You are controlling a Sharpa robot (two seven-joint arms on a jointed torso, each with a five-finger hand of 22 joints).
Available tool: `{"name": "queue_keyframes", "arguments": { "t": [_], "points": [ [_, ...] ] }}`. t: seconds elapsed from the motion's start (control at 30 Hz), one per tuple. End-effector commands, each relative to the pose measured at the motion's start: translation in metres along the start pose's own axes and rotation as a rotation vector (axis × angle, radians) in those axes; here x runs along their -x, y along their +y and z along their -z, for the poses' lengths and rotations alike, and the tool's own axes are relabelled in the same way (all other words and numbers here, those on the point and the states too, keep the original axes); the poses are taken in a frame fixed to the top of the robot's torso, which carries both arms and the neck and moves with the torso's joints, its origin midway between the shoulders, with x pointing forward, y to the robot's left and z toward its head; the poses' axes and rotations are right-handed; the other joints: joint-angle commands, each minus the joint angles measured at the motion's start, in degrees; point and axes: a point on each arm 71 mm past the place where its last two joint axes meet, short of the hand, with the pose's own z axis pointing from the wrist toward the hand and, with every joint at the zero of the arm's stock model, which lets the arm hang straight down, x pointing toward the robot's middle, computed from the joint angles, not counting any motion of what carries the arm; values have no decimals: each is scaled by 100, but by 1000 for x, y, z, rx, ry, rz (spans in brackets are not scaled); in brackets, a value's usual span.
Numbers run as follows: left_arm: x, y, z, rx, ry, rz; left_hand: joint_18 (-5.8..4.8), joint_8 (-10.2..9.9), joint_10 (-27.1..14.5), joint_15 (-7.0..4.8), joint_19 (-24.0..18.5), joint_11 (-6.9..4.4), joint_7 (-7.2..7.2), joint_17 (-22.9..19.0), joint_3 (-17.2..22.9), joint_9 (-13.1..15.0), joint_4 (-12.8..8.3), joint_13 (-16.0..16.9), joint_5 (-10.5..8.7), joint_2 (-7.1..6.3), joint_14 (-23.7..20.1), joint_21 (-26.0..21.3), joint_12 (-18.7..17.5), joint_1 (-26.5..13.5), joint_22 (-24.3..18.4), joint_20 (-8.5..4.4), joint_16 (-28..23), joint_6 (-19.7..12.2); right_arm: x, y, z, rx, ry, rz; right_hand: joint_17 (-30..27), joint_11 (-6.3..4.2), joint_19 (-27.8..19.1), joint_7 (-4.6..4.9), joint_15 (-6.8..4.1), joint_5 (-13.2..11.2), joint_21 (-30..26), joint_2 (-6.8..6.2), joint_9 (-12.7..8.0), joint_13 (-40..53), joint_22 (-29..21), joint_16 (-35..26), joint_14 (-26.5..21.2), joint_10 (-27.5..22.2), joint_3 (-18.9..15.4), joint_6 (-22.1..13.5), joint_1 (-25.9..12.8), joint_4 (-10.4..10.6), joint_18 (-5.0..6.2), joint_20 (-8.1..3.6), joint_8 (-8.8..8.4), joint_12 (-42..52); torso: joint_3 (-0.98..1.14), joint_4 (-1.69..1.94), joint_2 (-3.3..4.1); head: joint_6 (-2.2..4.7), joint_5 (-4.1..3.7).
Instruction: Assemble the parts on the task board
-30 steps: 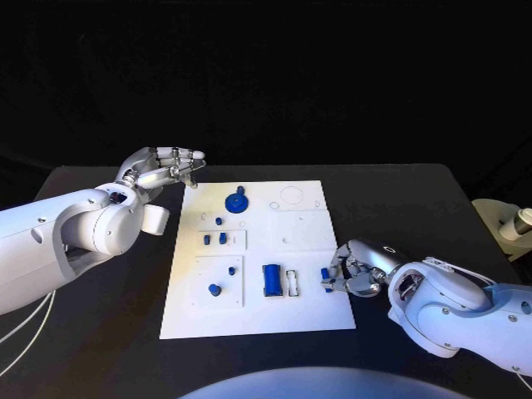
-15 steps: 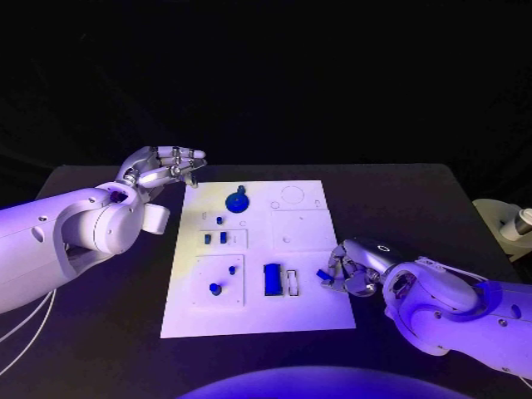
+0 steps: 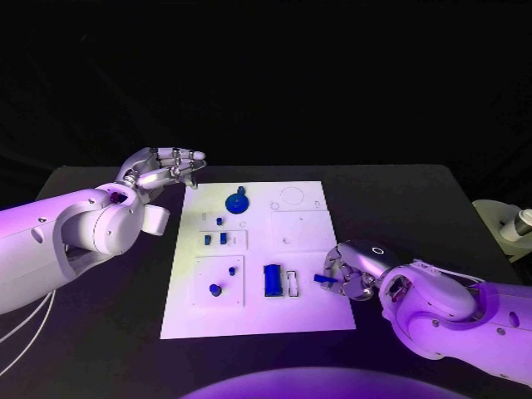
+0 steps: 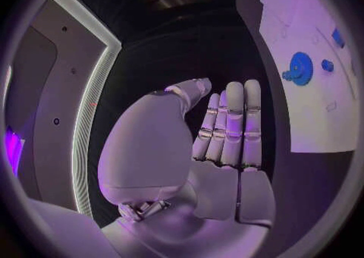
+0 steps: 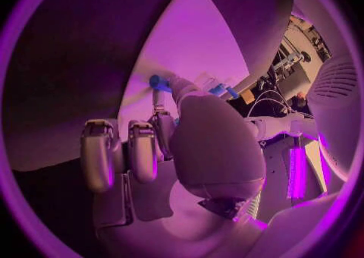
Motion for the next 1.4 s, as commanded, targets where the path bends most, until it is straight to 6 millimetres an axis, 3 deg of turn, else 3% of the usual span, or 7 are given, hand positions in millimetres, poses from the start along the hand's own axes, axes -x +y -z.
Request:
{"name": "queue_keyframes", "arguments": {
  "t": [0.03,0.2,0.53,0.93,0.97,1.0,1.4],
  "points": [
    [-2,-1,0,-4,17,8,32,22,-25,-10,-46,1,23,-6,24,-8,2,-6,20,-4,-44,9,23,-68,7,-7,18,-28,-4,-2,3,-32,7,1,1206,-75,513,-41,-47,125,42,71,49,456,1423,16,536,16,312,63,118,-95,-63,-37,33,26,1,-1,-1,-2,4],
    [-2,-1,0,-4,17,7,32,23,-28,-10,-46,1,23,-7,27,-8,0,-6,21,-2,-45,9,25,-66,7,-7,19,-29,1,4,5,-41,-15,-93,1229,-95,532,-47,-58,404,108,-42,185,473,1440,23,541,51,836,30,-88,-119,-77,-58,78,49,2,2,0,9,15],
    [-3,-1,-1,-2,18,7,33,27,-32,-11,-47,0,23,-8,34,-9,-5,-6,22,5,-46,11,29,-61,8,-8,21,-29,6,19,3,-85,14,-341,1206,-74,517,-41,-56,378,52,-144,382,462,1425,13,536,56,1370,-53,-377,-270,-66,-53,164,17,-2,12,3,8,33],
    [-4,0,-1,4,26,6,33,28,-33,-12,-47,0,23,-8,36,-9,-6,-6,23,7,-46,11,30,-60,8,-8,22,-30,-6,31,-6,-103,126,-422,1228,-73,517,-44,-51,392,50,-210,505,502,1424,20,541,85,1476,-10,-936,-174,-65,-48,220,69,-4,14,12,-8,56],
    [-4,0,0,4,27,6,33,28,-33,-12,-47,0,23,-8,36,-9,-6,-6,23,7,-46,11,30,-60,8,-8,22,-30,-7,32,-7,-103,133,-422,1232,-77,519,-50,-53,445,59,-219,515,508,1427,22,542,89,1471,-1,-985,-165,-67,-49,227,77,0,12,11,-10,57],
    [-5,0,0,5,27,6,33,28,-33,-12,-47,0,23,-8,36,-9,-6,-6,23,7,-46,11,30,-60,8,-8,22,-30,-7,32,-8,-104,138,-422,1240,-83,522,-56,-58,751,69,-248,547,528,1430,24,544,104,1404,30,-1159,-102,-69,-54,253,107,2,7,9,-8,59],
    [-6,0,0,7,34,7,33,28,-33,-12,-47,0,23,-8,36,-9,-6,-6,23,7,-46,11,30,-60,8,-8,22,-30,-11,34,-14,-110,148,-407,1277,-96,534,-72,-72,864,112,-248,610,592,1441,38,551,147,1185,88,-1493,38,-77,-68,297,200,3,1,4,-13,71]
  ]
}}
